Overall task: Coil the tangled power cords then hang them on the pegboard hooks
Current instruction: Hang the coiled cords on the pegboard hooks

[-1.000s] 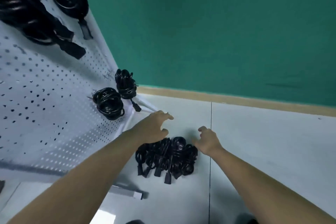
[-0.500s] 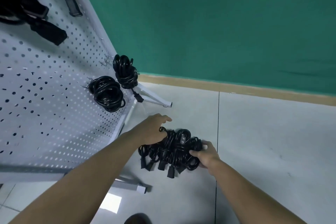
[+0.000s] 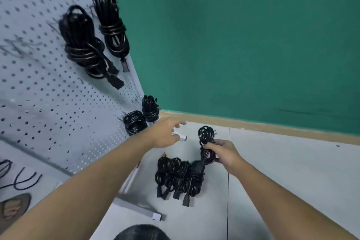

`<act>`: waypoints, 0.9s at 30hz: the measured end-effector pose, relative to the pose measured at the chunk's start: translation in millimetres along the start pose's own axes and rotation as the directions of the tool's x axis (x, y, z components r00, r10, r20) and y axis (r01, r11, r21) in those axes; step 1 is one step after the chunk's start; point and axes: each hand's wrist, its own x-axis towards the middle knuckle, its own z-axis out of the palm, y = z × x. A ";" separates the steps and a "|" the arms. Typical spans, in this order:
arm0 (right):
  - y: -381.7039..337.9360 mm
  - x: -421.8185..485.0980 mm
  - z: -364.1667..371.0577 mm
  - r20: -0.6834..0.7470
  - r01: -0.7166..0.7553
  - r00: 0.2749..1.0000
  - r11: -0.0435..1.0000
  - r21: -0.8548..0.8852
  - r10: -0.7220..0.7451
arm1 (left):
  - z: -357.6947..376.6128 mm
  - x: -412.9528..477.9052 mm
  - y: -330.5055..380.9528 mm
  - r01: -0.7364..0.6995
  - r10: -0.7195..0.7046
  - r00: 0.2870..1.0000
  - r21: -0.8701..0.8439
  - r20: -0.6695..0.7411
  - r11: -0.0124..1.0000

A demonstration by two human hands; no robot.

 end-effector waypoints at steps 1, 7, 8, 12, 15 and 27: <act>-16.1 -11.4 4.6 0.027 0.038 0.999 0.999 0.031 -0.038 | -13.7 -10.1 8.3 -0.011 0.011 0.999 0.000 -0.030 1.000; -100.1 -70.3 41.1 0.107 0.285 0.952 0.958 0.040 -0.288 | -88.3 -84.1 49.8 -0.081 0.106 0.969 0.117 -0.225 0.990; -111.5 -80.9 48.1 0.121 0.323 0.938 0.946 0.033 -0.324 | -98.2 -97.7 53.3 -0.081 0.114 0.960 0.138 -0.256 0.987; -149.5 -117.5 76.5 0.145 0.435 0.889 0.900 0.033 -0.435 | -132.0 -150.6 63.4 -0.083 0.156 0.907 0.197 -0.391 0.977; -171.5 -141.1 99.3 0.151 0.546 0.831 0.837 -0.034 -0.536 | -151.1 -186.2 70.7 -0.092 0.215 0.834 0.256 -0.508 0.962; -257.0 -214.2 182.1 0.122 0.775 0.631 0.617 -0.137 -0.766 | -228.9 -268.9 68.1 0.098 0.123 0.574 0.218 -0.809 0.971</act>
